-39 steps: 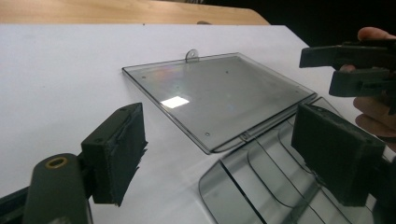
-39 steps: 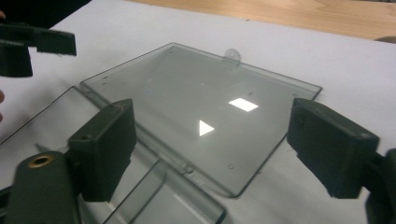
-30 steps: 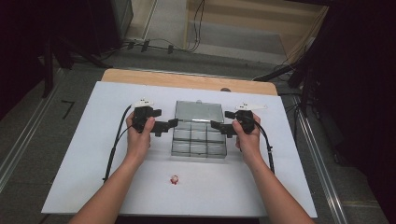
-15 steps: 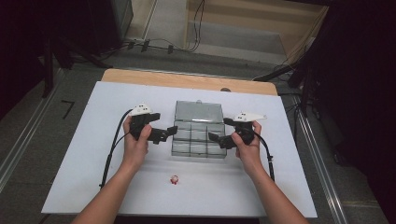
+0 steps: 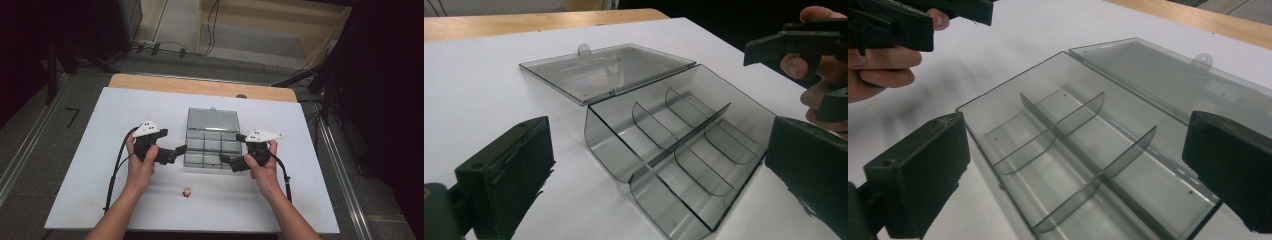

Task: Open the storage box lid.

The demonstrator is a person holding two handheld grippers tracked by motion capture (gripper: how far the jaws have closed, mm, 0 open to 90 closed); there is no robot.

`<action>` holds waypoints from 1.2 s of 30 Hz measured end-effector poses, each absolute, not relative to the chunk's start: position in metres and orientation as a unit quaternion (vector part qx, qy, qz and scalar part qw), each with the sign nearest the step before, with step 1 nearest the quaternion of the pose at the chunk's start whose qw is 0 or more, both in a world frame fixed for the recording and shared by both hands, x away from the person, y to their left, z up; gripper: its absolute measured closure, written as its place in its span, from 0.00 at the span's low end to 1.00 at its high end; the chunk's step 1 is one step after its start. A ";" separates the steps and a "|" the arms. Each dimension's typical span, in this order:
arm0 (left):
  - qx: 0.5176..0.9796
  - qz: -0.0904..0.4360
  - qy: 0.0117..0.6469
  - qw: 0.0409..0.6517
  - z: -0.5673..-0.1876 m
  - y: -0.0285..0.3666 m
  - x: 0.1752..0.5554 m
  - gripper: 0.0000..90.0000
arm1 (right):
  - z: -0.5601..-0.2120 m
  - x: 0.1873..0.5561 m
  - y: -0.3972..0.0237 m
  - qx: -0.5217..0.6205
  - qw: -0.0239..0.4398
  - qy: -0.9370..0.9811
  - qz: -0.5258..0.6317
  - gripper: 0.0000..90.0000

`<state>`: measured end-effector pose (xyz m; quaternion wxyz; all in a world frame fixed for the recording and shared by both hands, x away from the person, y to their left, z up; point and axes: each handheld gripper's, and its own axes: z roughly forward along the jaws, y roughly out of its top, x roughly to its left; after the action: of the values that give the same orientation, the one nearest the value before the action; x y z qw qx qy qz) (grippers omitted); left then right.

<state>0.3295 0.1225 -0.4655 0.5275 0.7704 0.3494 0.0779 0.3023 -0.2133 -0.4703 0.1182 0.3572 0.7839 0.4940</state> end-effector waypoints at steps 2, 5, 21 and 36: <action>0.772 0.084 0.347 0.526 -0.466 0.124 0.326 0.00 | -0.471 0.298 -0.212 0.355 0.115 0.784 0.496 0.00; 0.773 0.090 0.343 0.526 -0.466 0.128 0.320 0.00 | -0.470 0.292 -0.212 0.353 0.111 0.784 0.499 0.00; 0.768 0.102 0.345 0.530 -0.473 0.154 0.290 0.00 | -0.465 0.257 -0.199 0.323 0.107 0.797 0.499 0.00; 0.765 0.111 0.353 0.527 -0.479 0.185 0.266 0.00 | -0.469 0.244 -0.178 0.297 0.080 0.819 0.483 0.00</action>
<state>0.2660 0.1854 -0.4788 0.5265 0.7653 0.3533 0.1108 0.2442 -0.1785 -0.4691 0.0797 0.2974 0.8195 0.4833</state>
